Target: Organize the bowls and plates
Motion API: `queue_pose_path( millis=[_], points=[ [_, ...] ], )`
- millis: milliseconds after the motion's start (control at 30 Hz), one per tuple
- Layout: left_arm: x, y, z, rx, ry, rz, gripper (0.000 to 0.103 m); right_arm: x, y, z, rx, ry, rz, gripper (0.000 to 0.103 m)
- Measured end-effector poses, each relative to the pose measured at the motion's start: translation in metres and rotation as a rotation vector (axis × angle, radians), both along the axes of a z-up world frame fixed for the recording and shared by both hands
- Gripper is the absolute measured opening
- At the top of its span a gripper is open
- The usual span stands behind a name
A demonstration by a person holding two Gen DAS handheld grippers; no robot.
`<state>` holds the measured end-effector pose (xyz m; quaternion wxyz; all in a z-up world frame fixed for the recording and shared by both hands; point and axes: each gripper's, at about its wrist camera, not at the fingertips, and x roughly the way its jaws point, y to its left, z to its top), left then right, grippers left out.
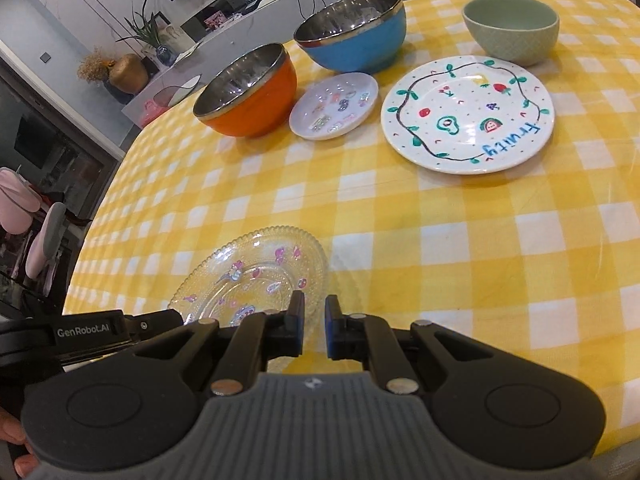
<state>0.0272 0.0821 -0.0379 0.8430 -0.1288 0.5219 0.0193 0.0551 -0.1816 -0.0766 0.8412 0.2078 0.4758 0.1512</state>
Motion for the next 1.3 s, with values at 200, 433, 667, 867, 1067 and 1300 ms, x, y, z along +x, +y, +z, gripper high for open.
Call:
queue_pose_path(
  millis=[200,433,667,867,1067,1300],
  points=[
    [0.001,0.008,-0.003,-0.004,0.000,0.006,0.017,-0.002,0.010,-0.006,-0.019,0.025,0.022,0.008],
    [-0.003,0.011,-0.010,-0.025,0.000,-0.002,0.016,-0.009,0.008,-0.011,-0.028,0.041,0.028,0.007],
    [-0.002,0.011,-0.016,-0.008,0.006,-0.004,0.014,-0.009,0.009,-0.010,-0.027,0.040,0.037,0.006],
    [-0.005,0.008,-0.001,0.050,-0.074,-0.006,0.035,-0.006,0.003,0.003,-0.095,-0.023,0.011,0.013],
    [0.002,-0.020,0.029,0.064,-0.218,-0.087,0.042,-0.002,-0.022,0.026,-0.137,-0.136,-0.071,0.033],
    [0.027,-0.070,0.043,0.012,-0.266,-0.195,0.042,0.019,-0.065,0.045,-0.226,-0.205,-0.152,0.036]
  ],
)
